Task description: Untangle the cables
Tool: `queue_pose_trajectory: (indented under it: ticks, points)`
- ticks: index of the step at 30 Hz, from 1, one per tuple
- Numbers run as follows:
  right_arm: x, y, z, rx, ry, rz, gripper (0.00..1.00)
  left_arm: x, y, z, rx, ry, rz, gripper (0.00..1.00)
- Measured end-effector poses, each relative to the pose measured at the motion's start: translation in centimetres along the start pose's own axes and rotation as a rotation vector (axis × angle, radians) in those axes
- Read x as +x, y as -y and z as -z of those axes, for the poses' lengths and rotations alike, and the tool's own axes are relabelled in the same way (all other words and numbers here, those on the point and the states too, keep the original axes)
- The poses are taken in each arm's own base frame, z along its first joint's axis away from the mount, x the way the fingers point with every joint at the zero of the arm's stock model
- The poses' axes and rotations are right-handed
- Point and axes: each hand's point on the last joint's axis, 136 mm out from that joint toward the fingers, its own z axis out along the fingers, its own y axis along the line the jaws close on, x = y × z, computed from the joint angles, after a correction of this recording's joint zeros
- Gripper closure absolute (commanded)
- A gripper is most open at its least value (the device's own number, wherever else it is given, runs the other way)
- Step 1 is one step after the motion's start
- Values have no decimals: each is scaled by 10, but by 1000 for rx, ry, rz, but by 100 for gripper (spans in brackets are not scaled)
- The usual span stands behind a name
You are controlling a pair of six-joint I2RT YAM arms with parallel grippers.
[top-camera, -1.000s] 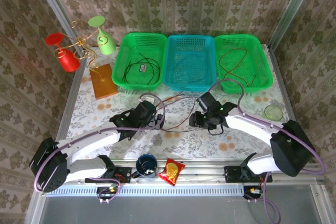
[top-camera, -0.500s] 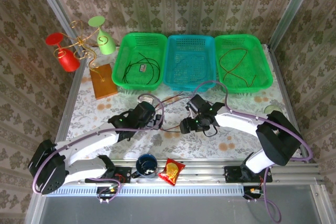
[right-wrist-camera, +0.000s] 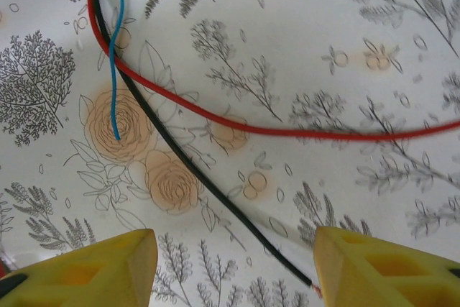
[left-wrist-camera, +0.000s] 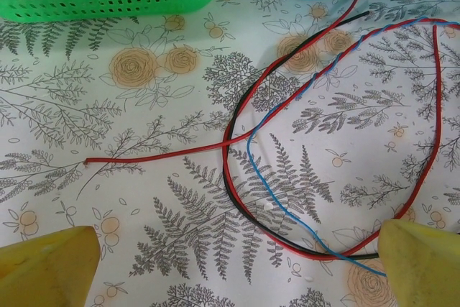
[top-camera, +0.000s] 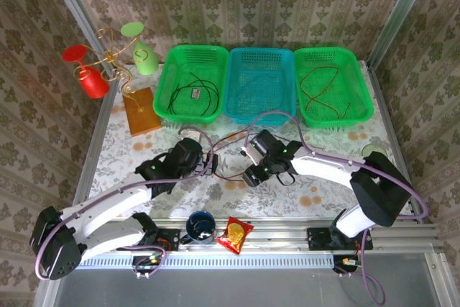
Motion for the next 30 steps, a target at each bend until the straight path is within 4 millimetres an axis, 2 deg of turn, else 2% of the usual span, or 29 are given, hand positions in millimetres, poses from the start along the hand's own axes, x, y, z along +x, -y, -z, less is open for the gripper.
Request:
queue_pose_trajectory:
  ticks: [6, 10, 15, 16, 20, 26, 30]
  points:
    - [10, -8, -17, 11, -55, 41, 42, 6, -10, 3, -19, -11, 15, 0]
    - [20, -4, -32, 43, -110, 42, 42, 6, -11, 4, -20, -10, 17, 0]
    - [19, -6, -33, 90, -131, 48, 47, 6, -11, 4, -20, -11, 17, 0]
    - [19, -6, -33, 106, -137, 51, 49, 6, -11, 4, -20, -11, 17, 0]
    - [19, -3, -34, 190, -154, 60, 73, 6, -11, 4, -20, -11, 17, 0]
    - [19, -15, -37, 263, -140, 105, 90, 7, -10, 3, -17, -13, 24, 1]
    - [18, -18, -37, 297, -129, 126, 96, 10, -10, 0, -22, -30, 18, 1]
